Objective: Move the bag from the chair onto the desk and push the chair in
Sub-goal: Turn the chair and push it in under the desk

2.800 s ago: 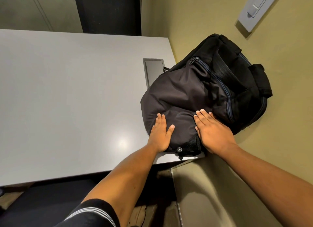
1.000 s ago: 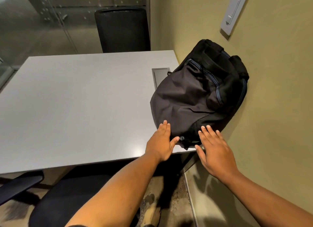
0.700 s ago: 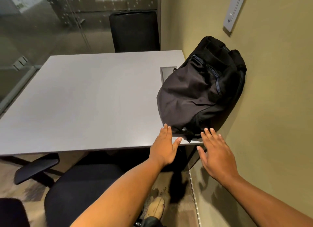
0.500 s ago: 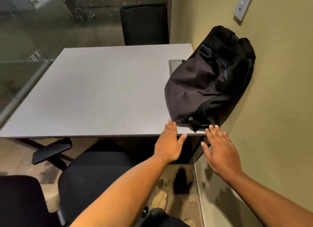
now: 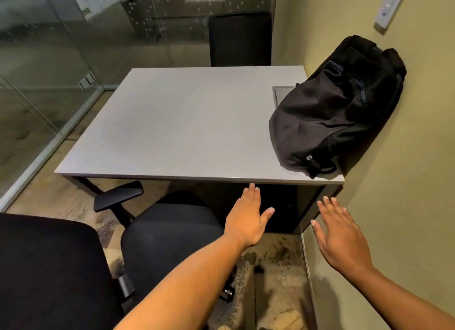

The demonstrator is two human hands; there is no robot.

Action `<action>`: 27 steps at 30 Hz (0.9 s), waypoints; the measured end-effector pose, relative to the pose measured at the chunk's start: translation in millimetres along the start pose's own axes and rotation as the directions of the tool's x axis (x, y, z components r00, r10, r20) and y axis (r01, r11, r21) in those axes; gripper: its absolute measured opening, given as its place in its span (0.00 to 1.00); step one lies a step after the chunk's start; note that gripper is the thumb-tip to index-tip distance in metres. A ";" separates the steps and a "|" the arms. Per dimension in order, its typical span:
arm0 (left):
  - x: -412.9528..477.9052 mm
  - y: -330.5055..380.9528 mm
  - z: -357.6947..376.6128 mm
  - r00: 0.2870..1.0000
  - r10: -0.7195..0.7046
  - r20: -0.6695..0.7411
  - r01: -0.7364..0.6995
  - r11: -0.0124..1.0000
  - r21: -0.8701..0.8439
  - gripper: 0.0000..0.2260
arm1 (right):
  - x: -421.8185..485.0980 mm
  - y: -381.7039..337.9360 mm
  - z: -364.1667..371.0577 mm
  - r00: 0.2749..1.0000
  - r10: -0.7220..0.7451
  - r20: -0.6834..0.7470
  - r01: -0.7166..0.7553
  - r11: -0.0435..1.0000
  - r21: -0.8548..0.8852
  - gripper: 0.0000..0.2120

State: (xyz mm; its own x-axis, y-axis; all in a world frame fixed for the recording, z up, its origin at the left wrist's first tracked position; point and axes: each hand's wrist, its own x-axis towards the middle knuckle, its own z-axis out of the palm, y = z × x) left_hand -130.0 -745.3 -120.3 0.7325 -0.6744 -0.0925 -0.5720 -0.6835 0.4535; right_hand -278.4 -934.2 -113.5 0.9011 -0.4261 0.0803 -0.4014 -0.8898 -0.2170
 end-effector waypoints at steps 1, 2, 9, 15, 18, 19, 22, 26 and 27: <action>-13.6 -7.7 -2.9 1.000 0.006 0.009 -0.006 1.000 0.011 0.32 | -9.2 -9.8 0.4 1.000 0.005 -0.002 -0.005 1.000 0.013 0.28; -27.6 -15.3 -5.4 1.000 0.012 0.022 -0.012 1.000 0.023 0.32 | -18.7 -20.7 1.0 1.000 0.009 -0.008 -0.008 1.000 0.030 0.29; -123.2 -61.9 -21.6 0.995 0.081 0.058 -0.084 0.995 0.049 0.32 | -84.6 -90.0 1.9 1.000 -0.006 -0.016 0.008 0.988 0.152 0.28; -183.3 -91.0 -33.9 1.000 -0.017 -0.018 0.018 0.999 0.050 0.33 | -112.5 -136.8 0.9 0.993 -0.114 0.028 0.107 0.979 0.173 0.29; -213.4 -101.0 -44.2 0.995 -0.084 -0.059 0.088 0.994 0.061 0.32 | -122.6 -149.7 0.9 0.987 -0.154 0.049 0.141 0.969 0.203 0.29; -225.2 -104.4 -47.7 0.992 -0.105 -0.074 0.110 0.992 0.064 0.32 | -127.2 -154.4 1.7 0.984 -0.171 0.056 0.156 0.965 0.210 0.29; -256.2 -116.7 -62.6 0.984 -0.130 -0.126 0.144 0.983 0.113 0.32 | -139.9 -169.4 3.3 0.974 -0.211 0.082 0.188 0.957 0.221 0.29; -294.8 -135.2 -89.5 0.967 -0.147 -0.206 0.181 0.971 0.158 0.32 | -155.3 -194.6 1.6 0.962 -0.247 0.114 0.216 0.948 0.235 0.29; -303.2 -141.3 -97.1 0.963 -0.153 -0.222 0.192 0.967 0.167 0.32 | -157.8 -202.1 1.1 0.959 -0.258 0.115 0.226 0.945 0.236 0.28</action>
State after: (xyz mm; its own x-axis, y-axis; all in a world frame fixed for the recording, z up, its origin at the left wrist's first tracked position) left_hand -235.4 -417.1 -70.2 0.8750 -0.4825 0.0385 -0.4737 -0.8373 0.2729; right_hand -339.2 -686.9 -83.4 0.9868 -0.1605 0.0213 -0.1372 -0.8988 -0.4163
